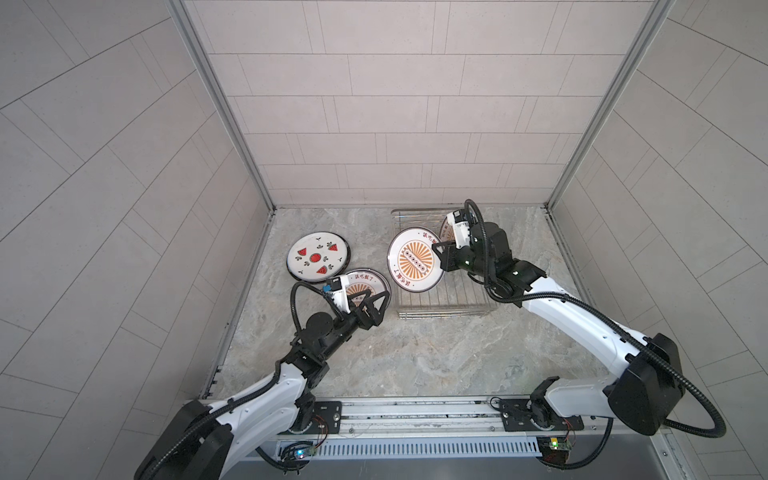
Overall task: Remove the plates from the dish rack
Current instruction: 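Lift the sunburst plate out of the rack toward the left gripper, then close the left gripper on the sunburst plate rim held by the right gripper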
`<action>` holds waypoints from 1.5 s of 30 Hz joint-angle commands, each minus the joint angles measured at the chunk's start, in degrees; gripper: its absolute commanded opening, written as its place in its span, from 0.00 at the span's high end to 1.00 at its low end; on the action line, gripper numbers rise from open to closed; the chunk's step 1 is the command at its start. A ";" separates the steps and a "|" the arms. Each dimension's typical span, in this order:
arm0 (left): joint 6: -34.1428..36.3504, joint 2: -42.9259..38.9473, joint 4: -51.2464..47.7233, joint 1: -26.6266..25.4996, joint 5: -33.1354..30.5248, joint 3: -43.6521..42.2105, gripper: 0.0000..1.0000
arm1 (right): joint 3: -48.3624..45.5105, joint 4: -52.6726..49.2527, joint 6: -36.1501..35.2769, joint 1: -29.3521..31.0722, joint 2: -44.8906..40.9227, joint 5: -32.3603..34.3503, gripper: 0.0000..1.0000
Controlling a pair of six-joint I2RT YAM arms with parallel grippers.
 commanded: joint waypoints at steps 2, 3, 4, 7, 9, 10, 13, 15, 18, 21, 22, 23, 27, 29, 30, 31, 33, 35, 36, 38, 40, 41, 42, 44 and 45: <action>-3.97 2.16 4.77 2.95 3.34 0.20 0.03 | 0.27 4.68 1.27 0.72 1.05 -5.42 0.93; -4.51 2.56 5.79 3.51 3.27 -0.21 0.04 | 0.32 4.50 1.13 0.83 1.16 -5.41 0.93; -4.99 3.02 6.69 3.89 3.27 -0.55 0.05 | 0.29 4.49 1.01 1.11 1.34 -5.46 0.93; -5.27 3.94 8.90 4.06 4.03 -0.74 0.07 | 0.54 4.58 0.82 1.90 2.43 -5.99 0.93; -5.95 5.01 10.41 4.08 4.36 -0.96 0.11 | 0.80 4.78 0.83 2.33 3.25 -7.28 0.93; -6.46 5.75 10.79 4.19 4.57 -0.79 0.11 | 0.89 5.09 0.93 2.45 3.62 -8.27 0.93; -8.02 8.26 11.78 4.96 6.36 -0.10 0.20 | 1.09 5.54 1.00 2.87 4.17 -9.54 0.93; -9.28 10.00 14.10 5.50 6.89 -0.39 0.26 | 1.02 5.60 0.73 3.16 4.09 -9.55 0.93; -10.69 11.92 17.48 6.08 7.86 -0.70 0.33 | 0.79 5.71 0.63 3.43 3.83 -9.55 0.93; -11.51 13.49 19.50 6.11 8.32 -0.75 0.39 | 0.50 6.05 0.73 3.68 4.08 -9.70 0.93; -11.80 13.92 19.94 6.26 8.56 -0.66 0.40 | 0.50 6.28 0.82 3.69 4.21 -9.98 0.93; -11.96 14.47 20.44 6.20 8.85 -0.59 0.43 | 0.50 6.42 0.89 3.77 4.47 -10.28 0.93; -11.32 15.46 25.86 6.25 9.27 -1.92 0.54 | 0.62 6.59 1.02 3.87 5.27 -10.76 0.93; -11.38 14.22 25.21 6.50 8.56 -2.36 0.56 | 0.46 6.67 0.83 3.95 5.32 -10.94 0.93; -11.32 13.35 23.93 6.50 8.30 -2.41 0.58 | 0.32 6.85 0.91 3.93 5.38 -11.10 0.93; -11.55 12.46 22.29 6.43 8.07 -2.26 0.60 | 0.28 7.03 0.86 3.95 5.36 -11.19 0.93; -11.89 10.99 18.82 6.42 8.18 -1.61 0.60 | 0.19 7.21 1.00 4.03 5.51 -11.63 0.93; -11.75 9.73 17.20 6.48 8.66 -1.28 0.62 | 0.33 7.30 0.94 4.12 5.68 -11.74 0.93; -11.71 9.11 17.19 6.50 8.69 -1.61 0.63 | 0.31 7.43 0.86 4.13 5.76 -11.74 0.93; -11.73 7.51 16.83 6.41 8.27 -2.18 0.65 | 0.23 7.39 0.75 4.13 5.86 -11.74 0.93; -11.46 5.23 15.16 6.45 7.70 -2.50 0.67 | 0.19 7.29 0.57 4.13 5.93 -11.62 0.93; -11.32 4.14 13.47 6.47 7.33 -2.43 0.67 | 0.20 7.36 0.46 4.15 6.06 -11.65 0.93; -11.02 2.86 11.50 6.39 7.18 -2.23 0.67 | 0.21 7.43 0.38 4.17 6.24 -11.79 0.93; -11.01 1.07 8.30 6.43 7.50 -1.68 0.69 | 0.40 7.61 0.33 4.15 6.68 -11.99 0.93; -10.92 0.48 7.89 6.37 7.99 -1.58 0.69 | 0.52 7.80 0.31 4.14 6.94 -12.46 0.93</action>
